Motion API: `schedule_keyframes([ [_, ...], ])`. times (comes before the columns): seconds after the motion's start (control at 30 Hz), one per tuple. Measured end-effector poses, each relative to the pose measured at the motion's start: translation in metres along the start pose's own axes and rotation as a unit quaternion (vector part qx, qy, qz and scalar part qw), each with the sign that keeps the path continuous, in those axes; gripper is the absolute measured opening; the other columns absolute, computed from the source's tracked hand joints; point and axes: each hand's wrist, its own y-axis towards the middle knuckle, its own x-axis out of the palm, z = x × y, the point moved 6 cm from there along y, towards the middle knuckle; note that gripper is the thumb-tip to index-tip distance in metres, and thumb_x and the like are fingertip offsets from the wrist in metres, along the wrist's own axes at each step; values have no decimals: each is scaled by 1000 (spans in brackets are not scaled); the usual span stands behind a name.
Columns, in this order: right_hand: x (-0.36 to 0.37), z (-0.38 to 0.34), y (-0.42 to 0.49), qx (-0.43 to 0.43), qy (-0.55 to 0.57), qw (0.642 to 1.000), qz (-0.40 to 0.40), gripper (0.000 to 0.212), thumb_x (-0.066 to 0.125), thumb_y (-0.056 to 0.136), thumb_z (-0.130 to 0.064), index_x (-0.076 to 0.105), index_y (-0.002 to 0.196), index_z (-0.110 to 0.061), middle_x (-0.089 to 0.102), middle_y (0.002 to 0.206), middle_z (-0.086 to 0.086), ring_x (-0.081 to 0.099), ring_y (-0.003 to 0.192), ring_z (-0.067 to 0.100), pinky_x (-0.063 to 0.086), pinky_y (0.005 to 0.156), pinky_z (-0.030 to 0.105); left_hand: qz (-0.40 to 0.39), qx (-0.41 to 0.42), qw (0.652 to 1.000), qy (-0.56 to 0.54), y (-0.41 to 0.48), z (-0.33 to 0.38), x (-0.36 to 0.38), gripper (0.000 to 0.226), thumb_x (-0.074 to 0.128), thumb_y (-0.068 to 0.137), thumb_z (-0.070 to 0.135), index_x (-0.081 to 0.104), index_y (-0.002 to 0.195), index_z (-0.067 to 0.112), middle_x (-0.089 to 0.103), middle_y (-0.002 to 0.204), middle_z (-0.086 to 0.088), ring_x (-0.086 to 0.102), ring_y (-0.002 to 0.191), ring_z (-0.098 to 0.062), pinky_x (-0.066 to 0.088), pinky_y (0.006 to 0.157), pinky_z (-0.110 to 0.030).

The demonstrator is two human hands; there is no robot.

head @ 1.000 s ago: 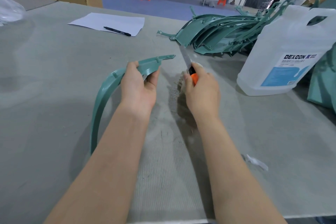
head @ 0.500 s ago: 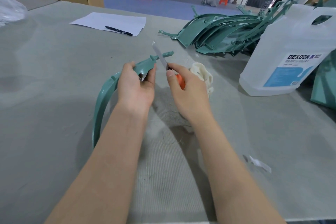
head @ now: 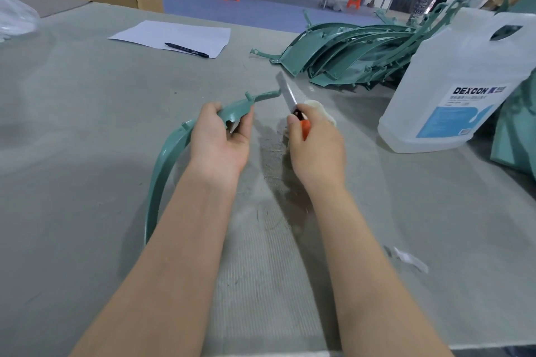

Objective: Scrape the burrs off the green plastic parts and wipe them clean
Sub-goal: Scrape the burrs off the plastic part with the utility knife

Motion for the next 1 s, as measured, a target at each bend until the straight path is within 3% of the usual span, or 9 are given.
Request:
schedule_keyframes([
  [0.13,-15,17,7,64,20,998,15,33,46,100,-40,54,128,-24,63,114,1,57,106,23,46,87,39,-7,1,1000,-13,0,3,0,12,46,94,2,46,106,3,52,111,-21,55,122,-34,58,50,-30],
  [0.3,-24,17,11,79,124,988,37,27,62,91,-38,55,109,-20,52,83,-15,51,73,3,37,60,9,-14,-2,1000,0,-2,2,2,12,45,95,1,47,107,2,54,115,-22,55,122,-34,58,49,-29],
  [0.43,-25,6,9,49,164,984,43,15,67,87,-24,63,99,-16,55,75,-8,48,64,5,38,62,18,-19,-14,1000,10,-2,-1,4,27,45,96,4,50,122,-3,52,134,-24,56,119,-36,58,50,-31],
  [0.5,-25,1,7,31,176,983,49,11,68,87,-22,62,96,-19,56,73,-9,52,69,10,43,69,23,-21,-25,999,18,-3,-4,5,37,46,97,5,46,132,-6,52,133,-25,57,117,-38,58,50,-31],
  [0.6,-26,-4,7,0,190,980,54,18,68,87,-20,64,105,-22,58,85,-8,55,82,14,48,83,29,-26,-50,998,35,-6,-10,8,28,47,97,7,49,123,-5,53,131,-25,59,112,-41,58,50,-30],
  [0.8,-27,-8,10,-67,94,992,45,22,67,86,-17,67,108,-21,55,100,0,48,86,10,33,73,1,-38,-120,988,88,-12,-18,9,19,47,97,7,49,111,-6,54,125,-28,58,108,-45,58,52,-29],
  [1.0,-28,-7,9,-95,69,993,14,10,67,87,-20,66,96,-15,59,96,8,51,84,14,36,71,19,-45,-130,983,121,-11,-14,6,20,48,97,7,49,112,-5,55,124,-27,58,107,-46,59,53,-30],
])
